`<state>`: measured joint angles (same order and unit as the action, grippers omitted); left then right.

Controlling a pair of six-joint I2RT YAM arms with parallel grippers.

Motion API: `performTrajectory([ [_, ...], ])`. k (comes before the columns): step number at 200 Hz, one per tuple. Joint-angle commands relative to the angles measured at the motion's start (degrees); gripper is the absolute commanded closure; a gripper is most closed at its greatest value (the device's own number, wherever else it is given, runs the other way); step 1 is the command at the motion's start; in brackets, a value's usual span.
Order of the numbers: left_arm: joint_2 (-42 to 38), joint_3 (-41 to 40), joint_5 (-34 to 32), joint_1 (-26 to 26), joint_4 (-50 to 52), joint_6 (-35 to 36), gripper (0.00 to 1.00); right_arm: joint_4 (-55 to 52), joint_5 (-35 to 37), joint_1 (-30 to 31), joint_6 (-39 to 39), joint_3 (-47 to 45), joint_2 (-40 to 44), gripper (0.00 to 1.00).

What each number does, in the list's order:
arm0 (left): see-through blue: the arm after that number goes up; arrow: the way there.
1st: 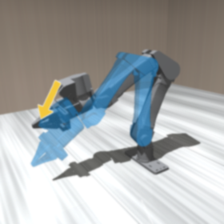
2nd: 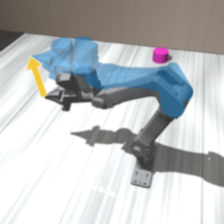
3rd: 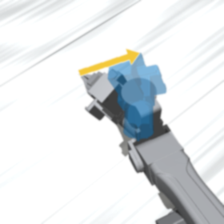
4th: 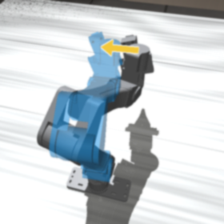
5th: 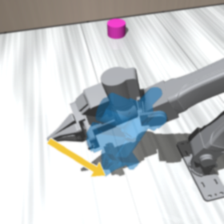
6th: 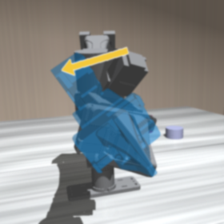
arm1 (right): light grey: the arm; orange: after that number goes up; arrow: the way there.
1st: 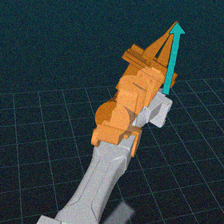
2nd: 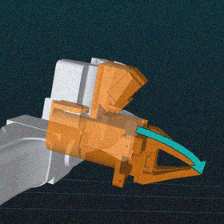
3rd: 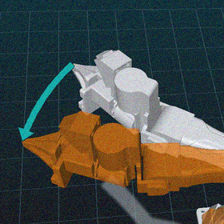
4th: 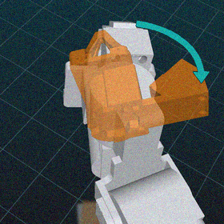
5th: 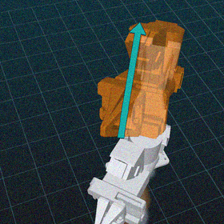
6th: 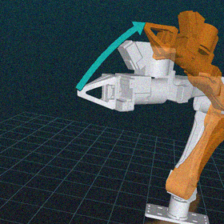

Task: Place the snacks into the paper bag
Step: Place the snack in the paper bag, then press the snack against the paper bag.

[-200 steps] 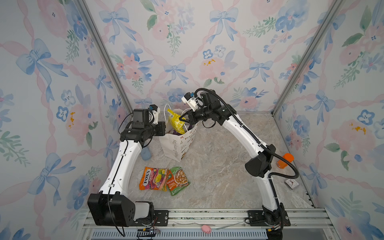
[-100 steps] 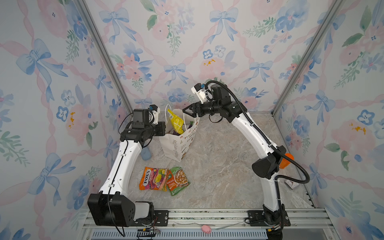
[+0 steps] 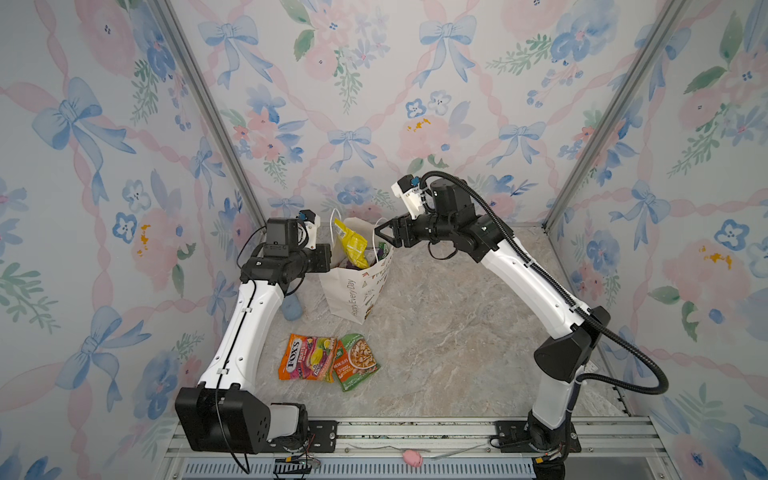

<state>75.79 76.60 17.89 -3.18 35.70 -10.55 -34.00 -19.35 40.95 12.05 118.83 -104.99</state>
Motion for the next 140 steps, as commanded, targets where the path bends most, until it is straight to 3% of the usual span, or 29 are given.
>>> performTrajectory([
  [1, -1.5, 0.8, 1.1, 0.3, -0.4, 0.2, 1.00, 0.2, 8.4, 2.1, -2.3, -3.8, 4.6, 0.36],
  [38, -1.4, 0.9, 1.1, 0.3, -0.4, -0.2, 1.00, 0.9, 11.1, 4.4, -3.2, -6.1, 6.3, 0.43],
  [77, -2.0, 0.8, 0.2, 0.3, -0.4, -0.6, 1.00, -2.7, 11.6, 7.8, -4.4, 2.4, 0.7, 0.54],
  [140, -2.6, 0.8, -0.8, 0.3, -0.4, -0.9, 1.00, -8.7, 13.8, 10.2, -4.2, 17.8, -12.2, 0.57],
])
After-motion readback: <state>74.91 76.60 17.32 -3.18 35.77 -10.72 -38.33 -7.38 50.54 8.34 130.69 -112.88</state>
